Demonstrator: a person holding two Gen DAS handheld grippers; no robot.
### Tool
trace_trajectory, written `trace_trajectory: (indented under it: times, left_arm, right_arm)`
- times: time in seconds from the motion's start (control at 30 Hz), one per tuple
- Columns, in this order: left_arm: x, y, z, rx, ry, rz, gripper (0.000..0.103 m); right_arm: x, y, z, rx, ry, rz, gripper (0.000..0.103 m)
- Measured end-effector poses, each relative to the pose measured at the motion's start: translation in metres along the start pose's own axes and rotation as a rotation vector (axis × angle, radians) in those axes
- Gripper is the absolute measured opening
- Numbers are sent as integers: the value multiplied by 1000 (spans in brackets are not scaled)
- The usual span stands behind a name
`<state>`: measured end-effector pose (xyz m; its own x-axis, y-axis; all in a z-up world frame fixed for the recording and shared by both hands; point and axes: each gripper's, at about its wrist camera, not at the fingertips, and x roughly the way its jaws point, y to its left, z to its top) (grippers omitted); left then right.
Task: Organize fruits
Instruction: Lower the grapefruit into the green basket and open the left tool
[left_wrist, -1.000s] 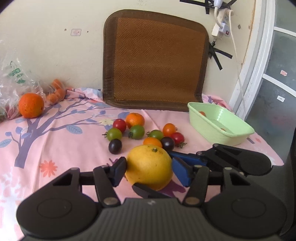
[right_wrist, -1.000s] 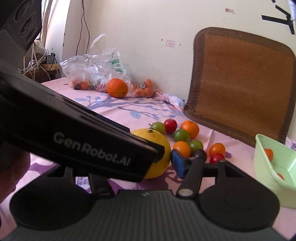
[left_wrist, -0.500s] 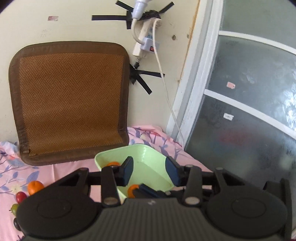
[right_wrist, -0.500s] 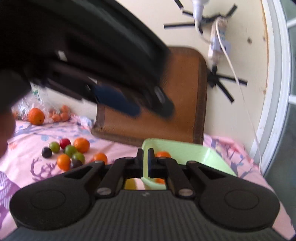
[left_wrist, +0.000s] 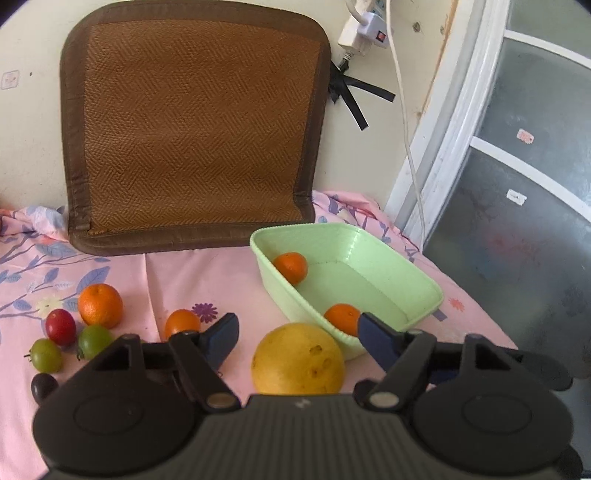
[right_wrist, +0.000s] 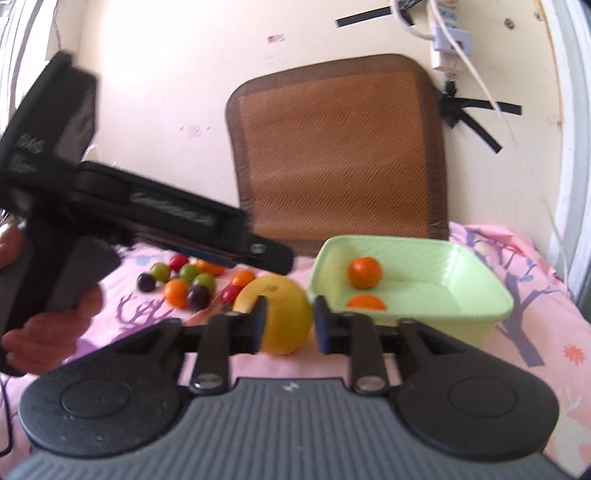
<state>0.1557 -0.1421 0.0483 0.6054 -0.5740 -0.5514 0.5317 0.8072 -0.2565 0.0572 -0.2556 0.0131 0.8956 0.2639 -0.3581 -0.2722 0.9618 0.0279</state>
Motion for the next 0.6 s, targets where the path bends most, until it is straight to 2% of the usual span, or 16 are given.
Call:
trace_trajectory:
  times: [0.03,0.1,0.13,0.27,0.33,0.43,0.53,0.6]
  left_arm:
    - [6,0,-1,8,19,-5,73]
    - [21,1,-5,12,70,-7,71]
    - [28,3,-8,5,92,-9,66]
    - [29,4,-17,-7,81,-15,65]
    - [17,1,-17,-17,76,9,65]
    - [-11,-2,-5,-51,23,-38,65]
    - [-27,-25,23,-2,-77,-75,65]
    - [-20,-44,42,56,-125,-85,65]
  right_arm:
    - [6,0,-1,7,22,-3,60]
    - [21,-4,0,28,65,-7,60]
    - [29,-8,1,48,81,-1,60]
    - [46,-10,2,124,131,73,60]
    - [33,-1,2,86,86,79,59]
    - [3,8,12,18,-47,42,59]
    - [-17,5,25,-62,-202,-57,58]
    - [-17,-6,30,-97,-255,-153,59]
